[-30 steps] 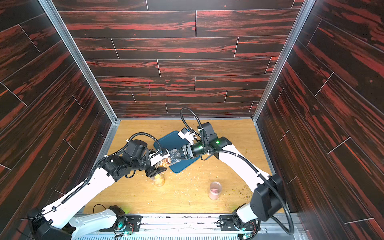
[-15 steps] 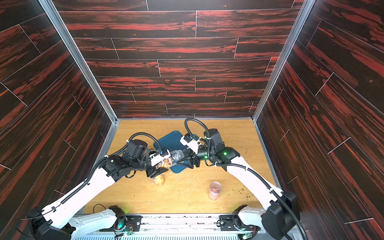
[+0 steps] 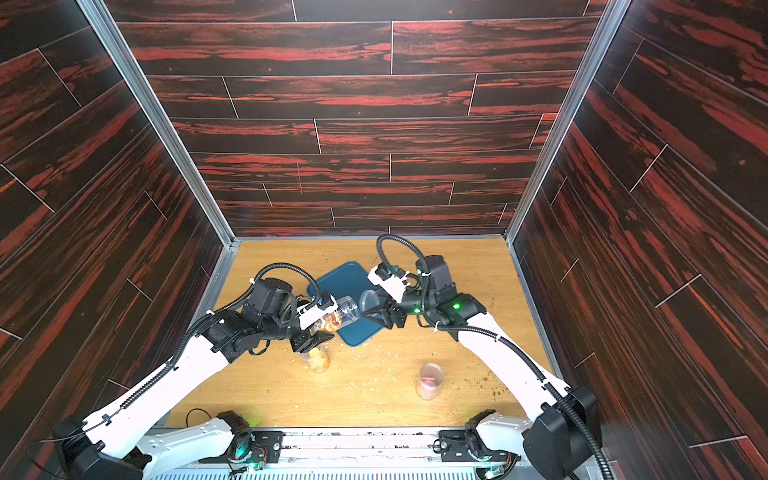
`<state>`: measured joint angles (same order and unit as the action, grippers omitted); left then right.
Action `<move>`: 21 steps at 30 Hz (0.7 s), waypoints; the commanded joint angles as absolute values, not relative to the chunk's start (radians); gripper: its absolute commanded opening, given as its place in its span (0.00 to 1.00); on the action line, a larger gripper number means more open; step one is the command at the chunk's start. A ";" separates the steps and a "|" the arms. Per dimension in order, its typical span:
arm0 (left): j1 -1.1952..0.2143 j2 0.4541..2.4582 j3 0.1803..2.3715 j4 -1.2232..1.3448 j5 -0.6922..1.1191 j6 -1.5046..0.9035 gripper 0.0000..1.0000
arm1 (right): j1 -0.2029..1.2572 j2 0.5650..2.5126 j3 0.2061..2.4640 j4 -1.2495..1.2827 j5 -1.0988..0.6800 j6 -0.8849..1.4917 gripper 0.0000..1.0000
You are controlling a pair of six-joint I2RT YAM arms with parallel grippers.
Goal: Pour the cookies out of the jar
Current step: Place the lid at the center of the board.
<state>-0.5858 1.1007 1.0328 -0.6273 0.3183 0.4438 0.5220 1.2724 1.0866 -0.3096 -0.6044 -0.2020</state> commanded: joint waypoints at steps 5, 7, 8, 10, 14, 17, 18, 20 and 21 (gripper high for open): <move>-0.588 1.057 1.028 -0.594 0.293 0.456 0.27 | 0.443 1.274 1.124 -0.508 -0.451 -0.075 0.61; -0.588 1.057 1.029 -0.585 0.294 0.451 0.27 | 0.433 1.306 1.136 -0.563 -0.379 -0.053 0.61; -0.588 1.057 1.029 -0.584 0.294 0.451 0.27 | 0.431 1.328 1.147 -0.591 -0.357 -0.050 0.61; -0.588 1.055 1.029 -0.584 0.294 0.450 0.27 | 0.413 1.383 1.171 -0.647 -0.274 -0.028 0.62; -0.588 1.051 1.030 -0.583 0.290 0.451 0.27 | 0.371 1.505 1.217 -0.717 -0.184 0.042 0.64; -0.588 1.046 1.029 -0.584 0.289 0.450 0.27 | 0.343 1.594 1.236 -0.733 -0.121 0.085 0.65; -0.588 1.045 1.028 -0.584 0.289 0.450 0.27 | 0.334 1.624 1.238 -0.733 -0.108 0.097 0.65; -0.588 1.043 1.026 -0.584 0.291 0.451 0.27 | 0.321 1.674 1.241 -0.729 -0.095 0.115 0.65; -0.588 1.040 1.025 -0.584 0.290 0.449 0.27 | 0.315 1.699 1.242 -0.729 -0.086 0.126 0.65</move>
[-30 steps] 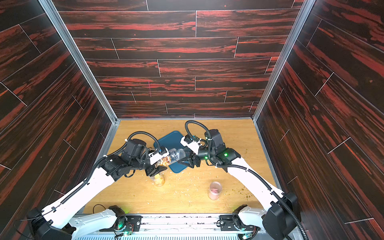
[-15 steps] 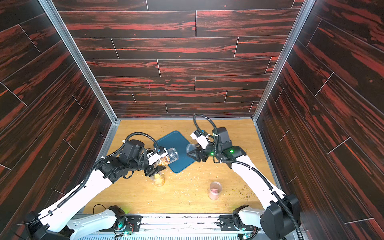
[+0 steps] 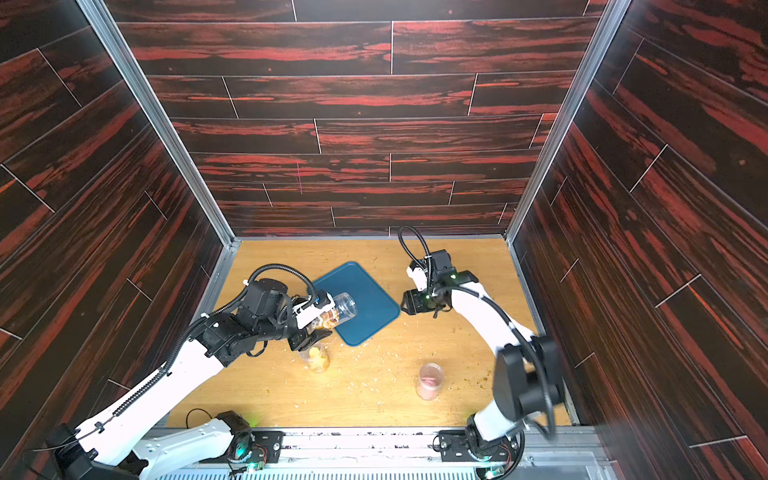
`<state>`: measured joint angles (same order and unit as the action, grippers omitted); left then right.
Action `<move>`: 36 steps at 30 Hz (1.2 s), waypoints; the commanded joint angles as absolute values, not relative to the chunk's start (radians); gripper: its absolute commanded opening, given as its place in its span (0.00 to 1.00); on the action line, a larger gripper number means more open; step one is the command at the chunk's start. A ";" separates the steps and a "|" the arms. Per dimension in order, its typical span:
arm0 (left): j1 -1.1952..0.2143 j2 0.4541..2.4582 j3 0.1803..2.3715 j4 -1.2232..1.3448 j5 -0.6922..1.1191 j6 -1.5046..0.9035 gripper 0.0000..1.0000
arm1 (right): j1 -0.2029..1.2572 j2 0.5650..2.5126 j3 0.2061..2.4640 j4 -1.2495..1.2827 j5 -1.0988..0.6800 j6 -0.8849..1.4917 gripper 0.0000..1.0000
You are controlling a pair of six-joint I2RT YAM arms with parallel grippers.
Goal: Pour the cookies out of the jar
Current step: Place the lid at the center of the board.
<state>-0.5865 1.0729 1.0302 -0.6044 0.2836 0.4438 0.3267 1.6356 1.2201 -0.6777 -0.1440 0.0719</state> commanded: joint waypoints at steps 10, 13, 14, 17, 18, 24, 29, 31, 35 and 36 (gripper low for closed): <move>-0.588 1.037 1.027 -0.584 0.290 0.444 0.27 | 0.287 1.853 1.220 -0.717 -0.102 0.166 0.65; -0.587 1.037 1.025 -0.584 0.288 0.445 0.27 | 0.285 1.881 1.219 -0.721 -0.090 0.170 0.65; -0.588 1.037 1.026 -0.584 0.288 0.444 0.27 | 0.284 1.888 1.218 -0.722 -0.087 0.173 0.66; -0.588 1.038 1.025 -0.584 0.287 0.440 0.27 | 0.284 1.904 1.217 -0.724 -0.074 0.185 0.66; -0.588 1.039 1.026 -0.584 0.287 0.441 0.27 | 0.284 1.907 1.214 -0.722 -0.072 0.188 0.67; -0.588 1.043 1.031 -0.584 0.284 0.434 0.27 | 0.284 1.924 1.199 -0.712 -0.069 0.195 0.67; -0.588 1.045 1.036 -0.584 0.283 0.426 0.27 | 0.284 1.931 1.194 -0.714 -0.060 0.193 0.69; -0.588 1.045 1.036 -0.584 0.283 0.421 0.27 | 0.284 1.934 1.190 -0.710 -0.059 0.195 0.69; -0.588 1.042 1.035 -0.584 0.279 0.413 0.27 | 0.285 1.936 1.187 -0.708 -0.066 0.202 0.78; -0.588 1.042 1.036 -0.584 0.280 0.412 0.27 | 0.284 1.935 1.184 -0.706 -0.067 0.205 0.84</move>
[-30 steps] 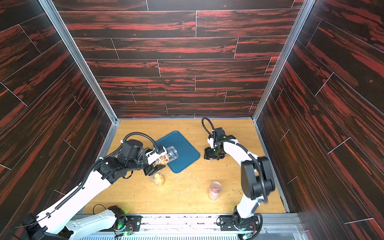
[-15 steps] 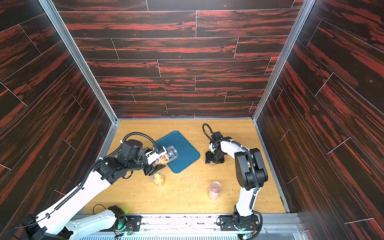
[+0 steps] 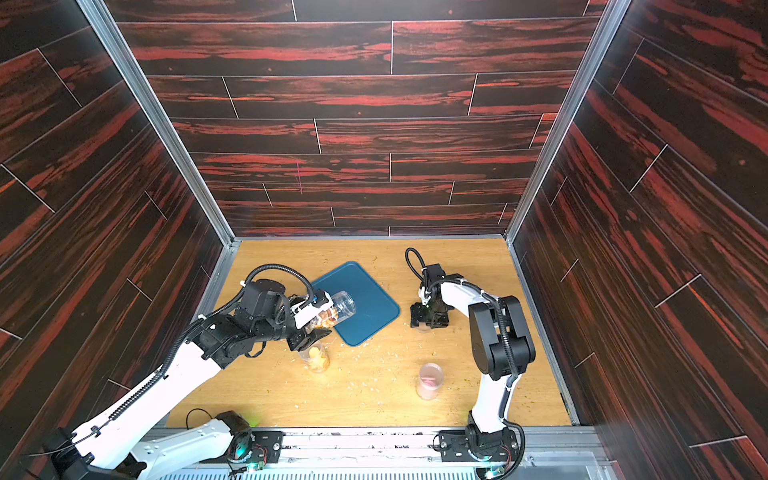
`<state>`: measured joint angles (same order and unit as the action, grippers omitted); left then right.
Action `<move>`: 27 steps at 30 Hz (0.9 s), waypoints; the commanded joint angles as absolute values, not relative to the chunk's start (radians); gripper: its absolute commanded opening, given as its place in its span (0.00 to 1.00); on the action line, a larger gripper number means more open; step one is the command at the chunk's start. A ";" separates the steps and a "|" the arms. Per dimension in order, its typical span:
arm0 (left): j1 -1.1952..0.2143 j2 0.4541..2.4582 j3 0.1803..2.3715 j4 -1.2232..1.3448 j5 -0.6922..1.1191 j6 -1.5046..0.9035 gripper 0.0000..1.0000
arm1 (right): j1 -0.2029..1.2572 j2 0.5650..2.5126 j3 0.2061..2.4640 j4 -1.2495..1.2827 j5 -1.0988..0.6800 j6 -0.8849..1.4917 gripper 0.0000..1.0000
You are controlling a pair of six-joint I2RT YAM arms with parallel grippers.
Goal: Pour the cookies out of the jar
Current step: Place the lid at the center of the board.
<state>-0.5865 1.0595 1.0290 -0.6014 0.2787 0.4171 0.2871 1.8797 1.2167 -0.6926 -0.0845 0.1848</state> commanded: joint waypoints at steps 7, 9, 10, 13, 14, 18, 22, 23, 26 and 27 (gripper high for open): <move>-0.587 1.039 1.037 -0.584 0.275 0.403 0.27 | 0.282 1.922 1.183 -0.704 -0.067 0.208 0.93; -0.588 1.039 1.039 -0.584 0.275 0.401 0.27 | 0.281 1.911 1.187 -0.708 -0.061 0.207 0.93; -0.588 1.037 1.038 -0.585 0.275 0.400 0.27 | 0.281 1.900 1.187 -0.708 -0.058 0.207 0.93; -0.587 1.034 1.036 -0.588 0.272 0.399 0.27 | 0.278 1.847 1.193 -0.710 -0.029 0.212 0.93; -0.588 1.032 1.037 -0.587 0.270 0.399 0.27 | 0.275 1.824 1.197 -0.712 -0.016 0.216 0.93; -0.588 1.029 1.038 -0.584 0.268 0.394 0.27 | 0.260 1.717 1.222 -0.712 -0.027 0.244 0.92; -0.588 1.018 1.035 -0.584 0.258 0.387 0.27 | 0.260 1.584 1.241 -0.675 -0.116 0.267 0.92; -0.588 1.014 1.032 -0.584 0.256 0.384 0.27 | 0.260 1.554 1.247 -0.659 -0.151 0.268 0.92; -0.588 1.000 1.022 -0.584 0.252 0.377 0.27 | 0.260 1.428 1.212 -0.544 -0.317 0.281 0.92; -0.588 0.995 1.018 -0.584 0.247 0.375 0.27 | 0.260 1.385 1.190 -0.493 -0.401 0.286 0.92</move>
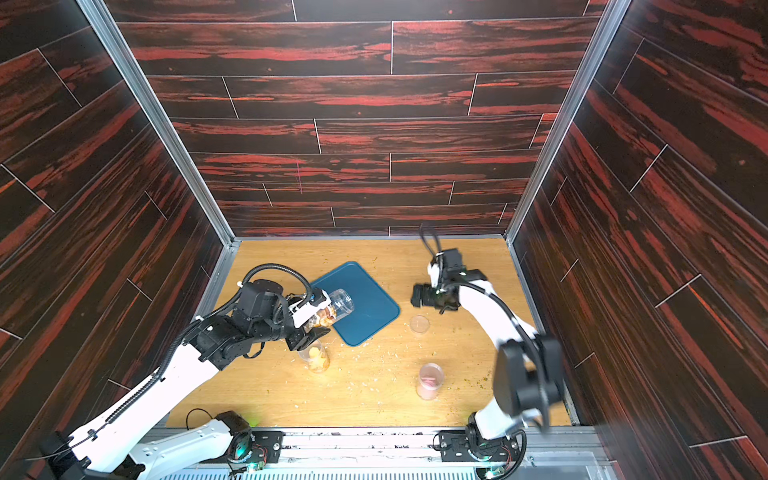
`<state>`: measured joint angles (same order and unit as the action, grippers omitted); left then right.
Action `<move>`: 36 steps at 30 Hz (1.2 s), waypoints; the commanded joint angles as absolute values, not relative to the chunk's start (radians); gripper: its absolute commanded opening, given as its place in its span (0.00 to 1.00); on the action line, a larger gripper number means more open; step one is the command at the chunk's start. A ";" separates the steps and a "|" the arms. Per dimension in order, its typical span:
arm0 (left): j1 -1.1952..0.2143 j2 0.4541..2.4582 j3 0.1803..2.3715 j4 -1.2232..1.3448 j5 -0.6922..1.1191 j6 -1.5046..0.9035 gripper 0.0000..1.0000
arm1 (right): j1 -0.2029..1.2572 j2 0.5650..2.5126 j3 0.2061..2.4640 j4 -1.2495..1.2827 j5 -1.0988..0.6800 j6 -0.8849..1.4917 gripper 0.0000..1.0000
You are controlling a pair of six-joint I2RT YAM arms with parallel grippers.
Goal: Pour the cookies out of the jar
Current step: Place the lid at the center of the board, then pour the cookies in the jar onto the tray.
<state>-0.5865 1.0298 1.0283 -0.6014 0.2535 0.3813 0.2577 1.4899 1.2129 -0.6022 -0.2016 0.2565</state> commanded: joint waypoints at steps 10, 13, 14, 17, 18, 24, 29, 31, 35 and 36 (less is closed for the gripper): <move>-0.588 0.982 1.006 -0.584 0.244 0.376 0.27 | 0.322 1.196 1.143 -0.374 -0.733 0.298 0.92; -0.588 0.975 0.987 -0.547 0.232 0.388 0.27 | 0.325 1.184 1.130 -0.395 -0.714 0.305 0.91; -0.587 0.973 0.980 -0.545 0.222 0.396 0.27 | 0.327 1.178 1.117 -0.387 -0.712 0.317 0.91; -0.586 0.964 0.949 -0.531 0.166 0.427 0.27 | 0.336 1.159 1.065 -0.334 -0.703 0.376 0.91; -0.585 0.962 0.939 -0.524 0.145 0.439 0.26 | 0.345 1.157 1.054 -0.322 -0.701 0.395 0.91; -0.561 0.975 0.903 -0.466 0.061 0.459 0.28 | 0.422 1.187 1.042 -0.371 -0.628 0.393 0.91; -0.514 1.017 0.894 -0.447 0.050 0.475 0.28 | 0.441 1.191 1.029 -0.368 -0.611 0.400 0.91; -0.495 1.034 0.887 -0.434 0.034 0.486 0.28 | 0.442 1.192 1.026 -0.371 -0.608 0.401 0.91; -0.453 1.068 0.863 -0.390 0.026 0.517 0.28 | 0.442 1.196 1.029 -0.388 -0.604 0.388 0.91; -0.443 1.078 0.854 -0.373 0.023 0.525 0.28 | 0.443 1.198 1.031 -0.394 -0.606 0.382 0.91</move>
